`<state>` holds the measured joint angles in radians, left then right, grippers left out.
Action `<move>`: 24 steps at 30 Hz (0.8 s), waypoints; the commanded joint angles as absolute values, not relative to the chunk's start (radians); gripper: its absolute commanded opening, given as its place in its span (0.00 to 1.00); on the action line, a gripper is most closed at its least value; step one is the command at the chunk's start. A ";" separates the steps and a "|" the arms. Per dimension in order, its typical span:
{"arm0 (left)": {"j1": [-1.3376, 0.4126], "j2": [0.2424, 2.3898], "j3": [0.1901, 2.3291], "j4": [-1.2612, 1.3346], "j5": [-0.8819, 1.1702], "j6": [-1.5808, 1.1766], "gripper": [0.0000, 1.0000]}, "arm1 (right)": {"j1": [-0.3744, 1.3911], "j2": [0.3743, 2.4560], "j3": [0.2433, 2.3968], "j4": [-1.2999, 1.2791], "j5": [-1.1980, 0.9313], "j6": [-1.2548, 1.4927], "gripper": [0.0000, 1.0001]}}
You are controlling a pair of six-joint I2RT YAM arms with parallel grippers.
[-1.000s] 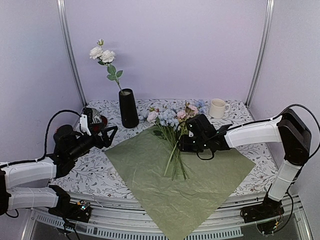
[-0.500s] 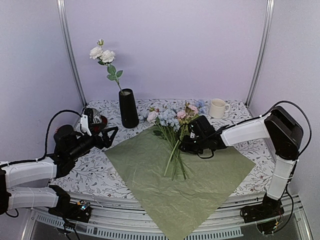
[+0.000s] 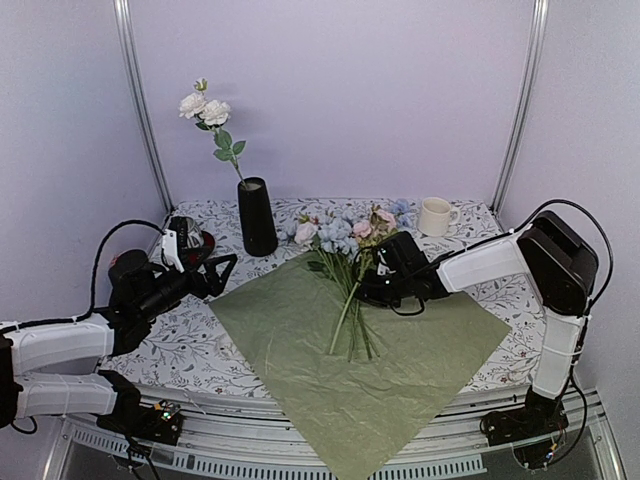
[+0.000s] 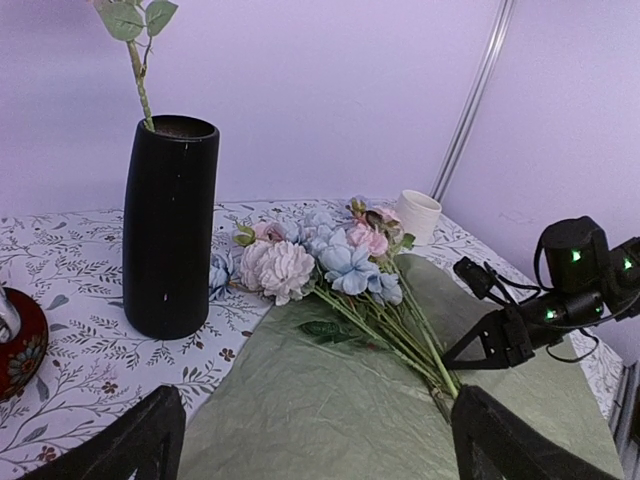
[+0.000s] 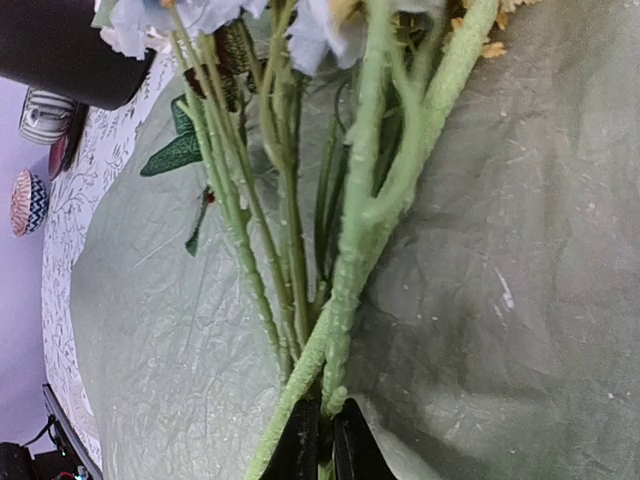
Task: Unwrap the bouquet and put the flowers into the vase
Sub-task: Pick up the fake flower from the flattened wrapping paper.
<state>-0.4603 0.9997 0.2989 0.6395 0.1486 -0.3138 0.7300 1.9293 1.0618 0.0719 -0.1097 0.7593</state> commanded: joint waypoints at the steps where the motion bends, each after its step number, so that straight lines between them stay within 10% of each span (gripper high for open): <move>1: -0.468 1.002 0.292 0.665 0.156 -0.298 0.95 | 0.720 1.898 1.052 0.112 -0.097 0.782 0.06; 24: -0.471 0.977 0.281 0.680 0.201 -0.297 0.97 | 0.731 1.419 0.737 0.252 -0.043 0.592 0.04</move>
<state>-0.4614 1.0000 0.2970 0.6533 0.1650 -0.3061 0.7254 1.5043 0.7822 0.1745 -0.0101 0.6781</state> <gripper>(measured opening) 0.962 0.039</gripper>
